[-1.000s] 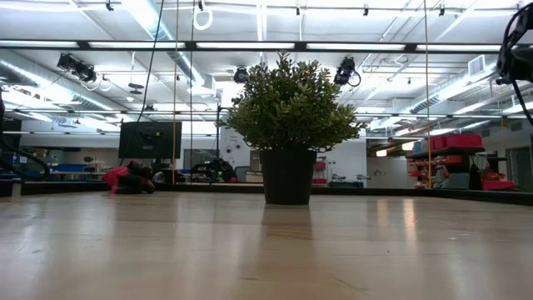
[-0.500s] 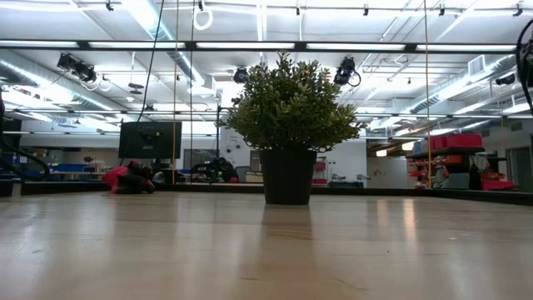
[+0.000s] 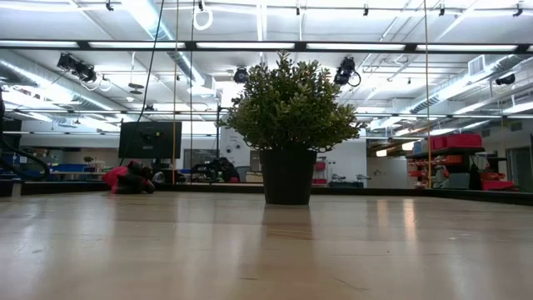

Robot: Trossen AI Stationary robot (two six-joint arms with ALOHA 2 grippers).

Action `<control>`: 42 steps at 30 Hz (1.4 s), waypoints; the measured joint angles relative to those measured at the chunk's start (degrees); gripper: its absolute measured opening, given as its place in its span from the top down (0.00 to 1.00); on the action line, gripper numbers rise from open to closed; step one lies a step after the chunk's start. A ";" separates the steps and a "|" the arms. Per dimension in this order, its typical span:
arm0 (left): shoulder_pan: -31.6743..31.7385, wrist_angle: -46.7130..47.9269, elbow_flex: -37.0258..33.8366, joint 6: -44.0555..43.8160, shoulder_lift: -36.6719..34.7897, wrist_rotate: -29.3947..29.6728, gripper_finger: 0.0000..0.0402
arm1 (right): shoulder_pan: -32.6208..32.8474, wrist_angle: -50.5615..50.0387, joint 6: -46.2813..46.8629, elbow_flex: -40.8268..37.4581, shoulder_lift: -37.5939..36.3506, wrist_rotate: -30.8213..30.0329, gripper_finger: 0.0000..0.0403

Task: Pick & Place Garden tools in Gardening bag
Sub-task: Put the red gloves into the white gardening bag

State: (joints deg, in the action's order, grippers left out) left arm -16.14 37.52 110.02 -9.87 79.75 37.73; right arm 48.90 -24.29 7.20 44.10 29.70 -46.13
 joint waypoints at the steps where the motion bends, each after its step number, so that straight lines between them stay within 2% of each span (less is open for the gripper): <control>1: 0.02 0.15 0.00 0.00 0.00 1.68 0.93 | -0.71 0.00 0.04 0.00 -0.20 0.02 0.41; 6: 1.69 1.93 0.00 0.50 -0.02 4.36 0.93 | -3.27 -0.01 2.15 0.00 -0.88 0.51 0.38; 10: 4.59 4.85 0.04 0.40 -0.69 1.95 0.92 | -4.99 0.00 2.89 0.00 -0.99 0.46 0.38; 15: 8.56 9.24 0.00 0.43 -1.39 -0.10 0.84 | -7.29 -0.02 3.39 0.00 -0.99 -1.32 0.38; 24: 17.96 16.27 0.05 0.05 -3.86 -8.71 0.64 | -11.30 -0.32 5.94 0.00 -0.99 -1.42 0.38; 29: 23.86 22.33 0.04 0.88 -4.90 -14.69 0.56 | -12.90 -0.33 7.81 0.00 -0.97 -0.75 0.38; 38: 31.42 30.51 0.02 7.55 -5.16 -23.28 0.56 | -13.64 -0.37 9.94 0.00 -0.95 -0.78 0.38; 42: 32.84 33.57 0.02 9.07 -4.85 -24.45 0.56 | -13.64 -0.39 9.61 0.00 -0.94 -0.85 0.38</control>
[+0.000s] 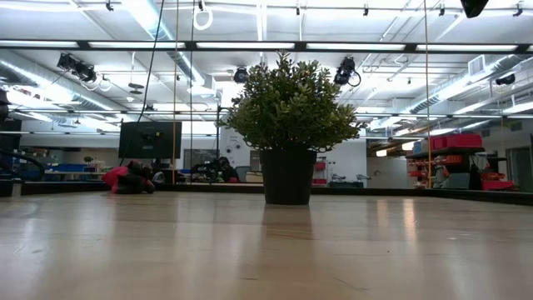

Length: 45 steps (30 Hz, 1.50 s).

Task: Pick & Place Garden tools in Gardening bag
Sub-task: Put the red gloves into the white gardening bag

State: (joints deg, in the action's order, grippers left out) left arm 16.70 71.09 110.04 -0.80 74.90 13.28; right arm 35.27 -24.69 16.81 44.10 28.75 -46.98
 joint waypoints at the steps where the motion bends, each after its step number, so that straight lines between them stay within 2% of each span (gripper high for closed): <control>1: 0.32 0.86 -0.01 0.03 0.12 -0.03 0.56 | 0.00 0.00 -1.17 0.00 0.00 -0.04 0.38; 5: 1.54 3.32 -0.04 0.54 0.04 -1.06 0.56 | 0.00 0.08 -4.23 0.00 0.00 -0.65 0.38; 10: 2.93 4.78 -0.04 2.63 0.08 -3.53 0.56 | -0.16 1.99 -4.19 0.00 -0.01 -4.42 0.39; 17: 4.92 4.74 -0.04 4.99 0.08 -5.19 0.56 | -3.71 3.57 -7.82 0.00 -0.59 -6.53 0.44; 22: 6.64 4.70 -0.04 5.58 0.08 -8.10 0.56 | -7.17 4.05 -8.84 0.04 -1.32 -5.81 0.46; 27: 7.84 4.70 -0.04 6.36 0.08 -8.75 0.56 | -11.03 3.11 -11.27 2.63 -1.49 -2.48 0.46; 35: 9.58 4.48 -0.04 7.53 0.08 -11.59 0.56 | -16.02 -5.28 -12.56 10.24 -1.51 -1.37 0.46; 45: 9.60 4.46 -0.14 8.24 0.08 -11.73 0.56 | -19.45 -12.04 -8.55 10.73 -0.30 3.85 0.45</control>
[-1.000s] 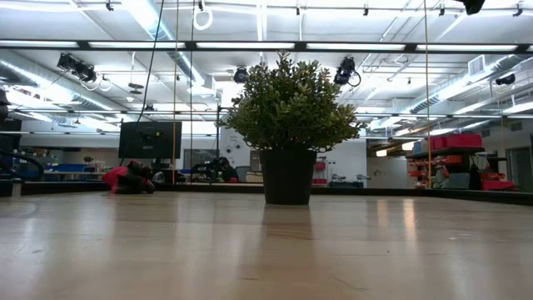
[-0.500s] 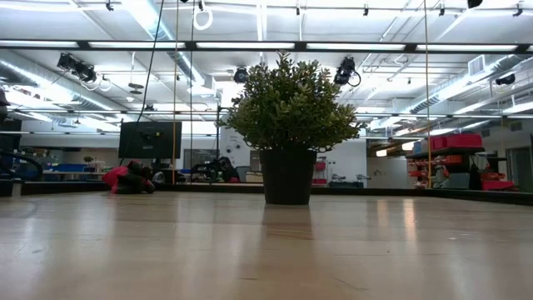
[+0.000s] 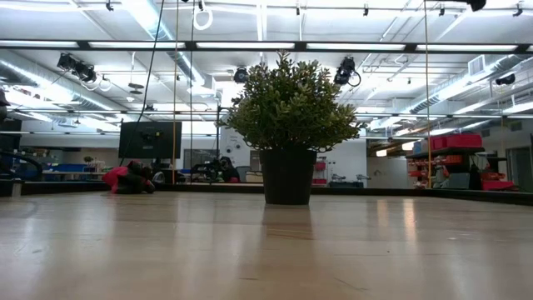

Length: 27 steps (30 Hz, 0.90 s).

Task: Pick & Place Garden tools in Gardening bag
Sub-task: Put the red gloves into the white gardening bag

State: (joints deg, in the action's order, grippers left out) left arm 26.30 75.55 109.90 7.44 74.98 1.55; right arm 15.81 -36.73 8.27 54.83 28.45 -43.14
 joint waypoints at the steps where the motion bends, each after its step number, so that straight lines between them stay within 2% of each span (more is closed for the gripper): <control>1: 0.00 0.01 -0.30 -0.01 0.00 -0.23 0.56 | -0.29 -1.13 0.77 -0.02 0.39 0.56 0.45; 6: 0.00 0.10 -2.32 -0.34 0.04 -1.50 0.56 | -1.71 -4.26 3.34 -0.10 2.93 2.73 0.45; 11: 0.00 -0.17 -3.49 -0.39 0.09 -1.51 0.56 | -4.43 1.26 4.89 -3.18 4.96 12.28 0.45; 17: 0.00 -1.11 -3.49 -0.50 0.07 -2.29 0.56 | -9.35 13.67 4.81 -8.09 6.80 23.25 0.45; 27: -0.02 1.32 -3.51 2.52 0.07 -3.97 0.56 | -21.55 17.33 4.57 -11.74 9.93 35.85 0.45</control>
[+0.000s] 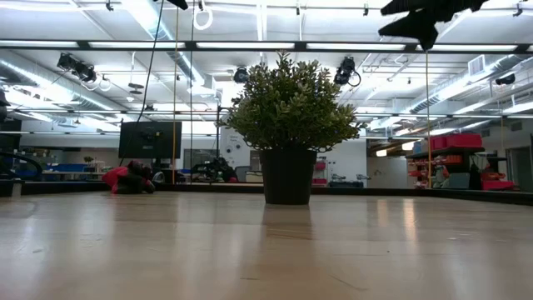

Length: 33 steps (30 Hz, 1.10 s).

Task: Pick & Place Garden tools in Gardening bag
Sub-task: Put the red gloves into the white gardening bag

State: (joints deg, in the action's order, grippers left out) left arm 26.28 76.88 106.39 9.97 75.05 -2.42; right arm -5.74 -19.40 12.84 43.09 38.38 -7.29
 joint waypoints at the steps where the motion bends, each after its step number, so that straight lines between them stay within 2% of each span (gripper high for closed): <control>1: 0.03 0.44 0.00 0.52 0.00 0.06 0.56 | -1.04 0.07 0.00 -0.11 0.21 0.80 0.45; 9: 2.10 5.44 -0.05 -0.61 1.95 0.45 0.56 | -4.32 4.15 -3.67 -0.11 1.44 2.23 0.45; 17: 2.21 7.43 -0.04 8.46 5.18 3.50 0.56 | -4.44 5.51 -5.17 -0.11 1.61 2.25 0.45; 25: 6.78 6.55 -0.02 -1.86 8.48 4.80 0.56 | -4.44 5.76 -5.40 -0.11 1.61 2.23 0.45; 33: 9.18 2.68 -0.02 -2.78 8.61 3.42 0.56 | -4.44 5.73 -5.42 -0.11 1.65 2.22 0.45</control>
State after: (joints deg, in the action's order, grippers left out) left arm 35.47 79.55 106.37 7.19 83.66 0.99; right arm -10.17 -13.67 7.42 42.98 40.03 -5.07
